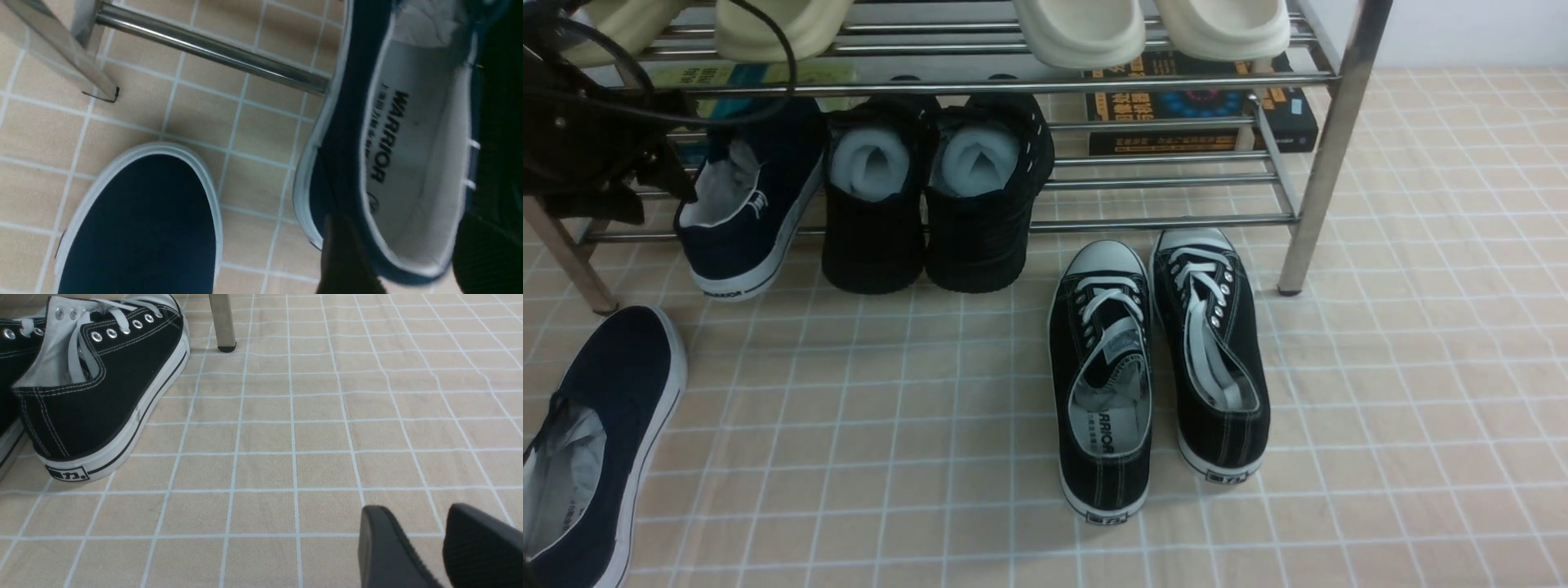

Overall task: Take the shoes off the shelf from the light coffee tablecloth by hand.
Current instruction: 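Grasp the leftmost shoe on the bottom shelf of the shoe rack with the left gripper, then set the held shoe down on the floor in front of the rack with the left gripper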

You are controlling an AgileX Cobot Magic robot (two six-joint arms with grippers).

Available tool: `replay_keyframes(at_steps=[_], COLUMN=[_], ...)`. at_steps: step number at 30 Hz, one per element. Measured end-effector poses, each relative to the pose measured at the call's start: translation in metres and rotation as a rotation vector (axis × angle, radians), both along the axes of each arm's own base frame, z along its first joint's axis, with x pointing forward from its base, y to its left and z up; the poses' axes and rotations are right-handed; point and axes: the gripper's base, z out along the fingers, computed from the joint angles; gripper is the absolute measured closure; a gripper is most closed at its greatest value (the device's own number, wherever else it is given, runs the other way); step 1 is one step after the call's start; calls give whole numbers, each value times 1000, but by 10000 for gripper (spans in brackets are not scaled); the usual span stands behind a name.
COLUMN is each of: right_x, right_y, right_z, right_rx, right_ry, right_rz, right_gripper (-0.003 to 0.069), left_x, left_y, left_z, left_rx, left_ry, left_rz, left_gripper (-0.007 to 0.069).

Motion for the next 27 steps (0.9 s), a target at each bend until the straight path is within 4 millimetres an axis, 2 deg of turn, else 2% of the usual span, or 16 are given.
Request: replay_keyframes(at_steps=[4,7,9,10,11,12,14,15,18,19,20,22,27], right_x=[0,0,0,0,0,0,0,0,0,0,0,0,0], right_y=[0,0,0,0,0,0,0,0,0,0,0,0,0], right_z=[0,0,0,0,0,0,0,0,0,0,0,0,0], right_rx=[0,0,0,0,0,0,0,0,0,0,0,0,0], right_ry=[0,0,0,0,0,0,0,0,0,0,0,0,0], right_rz=[0,0,0,0,0,0,0,0,0,0,0,0,0], right_gripper=[420,420,420,420,420,420,420,420,420,420,420,420,420], left_x=[13,21,26,28,28,28,26,25,18,10,9,-5,-52], left_y=[2,2,1,1,1,1,1,0,-1,-2,-2,-4,-8], left_z=[-24,-38,-47,-52,-53,-54,-55,-55,-49,-39,-38,-23,36], left_rx=[-6,-25,-56,-65,-66,-67,-74,-78,-80,-76,-76,-69,-36], left_ry=[27,36,41,50,57,59,83,96,133,156,161,192,152], left_rz=[10,21,36,38,37,37,34,33,25,17,18,8,20], left_gripper=[214,237,300,362,425,438,568,586,594,595,595,595,595])
